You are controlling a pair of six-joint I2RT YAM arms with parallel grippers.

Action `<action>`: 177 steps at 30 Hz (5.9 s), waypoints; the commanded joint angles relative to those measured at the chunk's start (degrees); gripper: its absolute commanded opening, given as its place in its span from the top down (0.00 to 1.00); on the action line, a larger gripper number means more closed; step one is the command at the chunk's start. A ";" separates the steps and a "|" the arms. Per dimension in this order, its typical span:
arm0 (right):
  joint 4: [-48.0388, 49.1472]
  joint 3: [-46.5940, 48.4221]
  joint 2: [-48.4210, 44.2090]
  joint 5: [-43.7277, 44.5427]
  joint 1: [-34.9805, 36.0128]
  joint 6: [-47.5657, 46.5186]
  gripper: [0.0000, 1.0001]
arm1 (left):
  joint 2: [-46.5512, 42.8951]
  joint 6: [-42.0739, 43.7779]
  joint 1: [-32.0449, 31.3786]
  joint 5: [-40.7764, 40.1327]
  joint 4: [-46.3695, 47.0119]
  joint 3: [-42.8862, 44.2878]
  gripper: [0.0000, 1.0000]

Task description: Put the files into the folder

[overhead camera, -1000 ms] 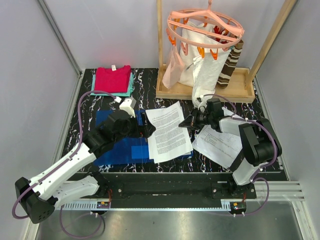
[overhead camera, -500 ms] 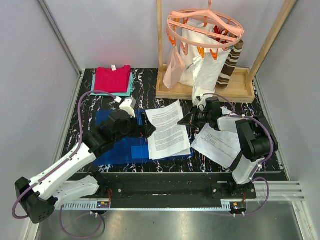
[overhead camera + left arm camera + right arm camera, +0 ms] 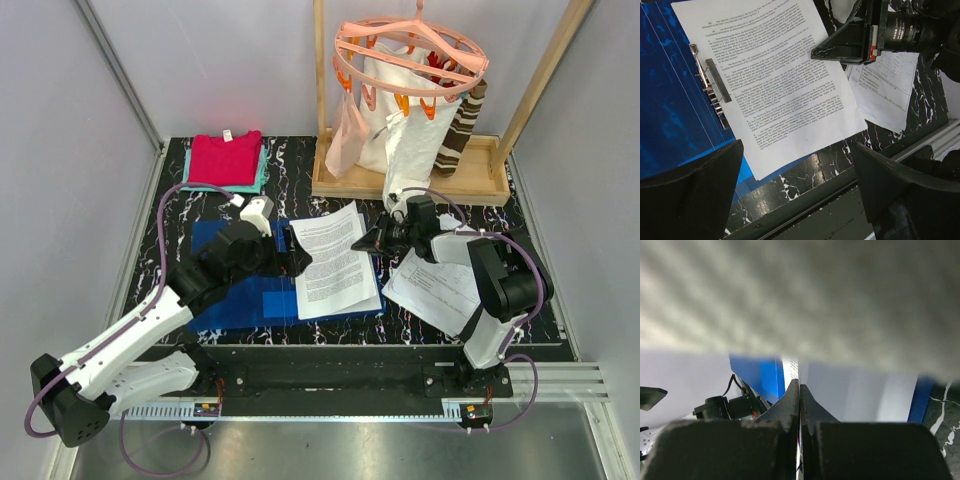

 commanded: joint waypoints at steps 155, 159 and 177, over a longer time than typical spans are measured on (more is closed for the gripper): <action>-35.23 -14.27 -42.17 29.55 -45.45 -9.05 1.00 | 85.49 -3.32 -11.95 31.04 8.35 62.43 0.32; -36.98 -9.19 -47.28 31.58 -45.45 -11.16 1.00 | 78.56 -1.83 -12.03 30.87 6.77 63.40 0.21; -43.16 11.05 -42.90 17.00 5.49 -18.21 1.00 | 8.00 4.06 -5.02 0.05 5.46 12.09 0.15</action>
